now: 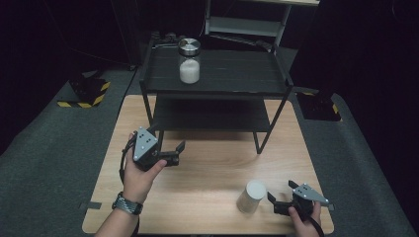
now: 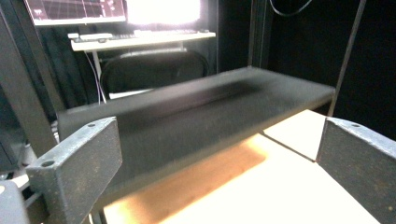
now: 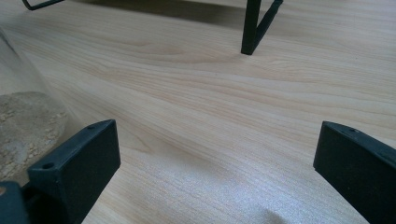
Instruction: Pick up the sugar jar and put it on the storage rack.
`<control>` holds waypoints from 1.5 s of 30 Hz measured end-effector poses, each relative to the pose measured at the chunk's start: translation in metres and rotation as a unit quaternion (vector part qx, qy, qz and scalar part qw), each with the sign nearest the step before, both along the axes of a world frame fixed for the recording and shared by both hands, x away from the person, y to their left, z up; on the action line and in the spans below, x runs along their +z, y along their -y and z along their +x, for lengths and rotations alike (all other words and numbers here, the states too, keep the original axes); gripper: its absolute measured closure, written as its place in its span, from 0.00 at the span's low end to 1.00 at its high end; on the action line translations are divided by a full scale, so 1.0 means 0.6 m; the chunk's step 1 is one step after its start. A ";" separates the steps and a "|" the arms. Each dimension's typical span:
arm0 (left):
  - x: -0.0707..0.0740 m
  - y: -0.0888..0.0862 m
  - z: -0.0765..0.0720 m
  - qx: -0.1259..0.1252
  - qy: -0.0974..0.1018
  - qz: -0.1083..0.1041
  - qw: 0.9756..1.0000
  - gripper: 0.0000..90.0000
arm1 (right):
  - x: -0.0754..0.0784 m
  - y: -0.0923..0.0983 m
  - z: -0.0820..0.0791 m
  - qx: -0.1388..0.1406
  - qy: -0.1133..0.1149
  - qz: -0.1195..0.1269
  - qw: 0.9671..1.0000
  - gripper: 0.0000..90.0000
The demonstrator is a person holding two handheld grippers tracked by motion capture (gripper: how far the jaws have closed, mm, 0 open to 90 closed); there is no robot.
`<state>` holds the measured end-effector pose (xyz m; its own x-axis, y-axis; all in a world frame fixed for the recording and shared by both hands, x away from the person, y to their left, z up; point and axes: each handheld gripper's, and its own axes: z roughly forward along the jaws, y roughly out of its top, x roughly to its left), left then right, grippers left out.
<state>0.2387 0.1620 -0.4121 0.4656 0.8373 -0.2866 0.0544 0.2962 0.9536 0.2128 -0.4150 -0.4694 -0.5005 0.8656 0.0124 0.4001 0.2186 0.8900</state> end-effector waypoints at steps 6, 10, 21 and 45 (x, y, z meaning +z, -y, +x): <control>-0.031 -0.004 -0.014 -0.008 -0.015 0.013 1.000 0.01 | 0.000 0.000 0.000 -0.001 -0.001 0.001 1.000 0.01; -0.049 -0.005 -0.021 -0.009 -0.027 0.021 0.999 0.01 | 0.000 -0.001 0.000 -0.001 0.000 0.000 1.000 0.01; -0.105 -0.012 -0.038 -0.016 -0.069 0.052 0.996 0.01 | 0.001 -0.001 0.000 0.000 0.000 -0.003 1.000 0.01; -0.183 -0.023 -0.075 -0.027 -0.106 0.088 0.990 0.01 | 0.006 -0.009 0.007 -0.013 -0.014 -0.007 1.000 0.01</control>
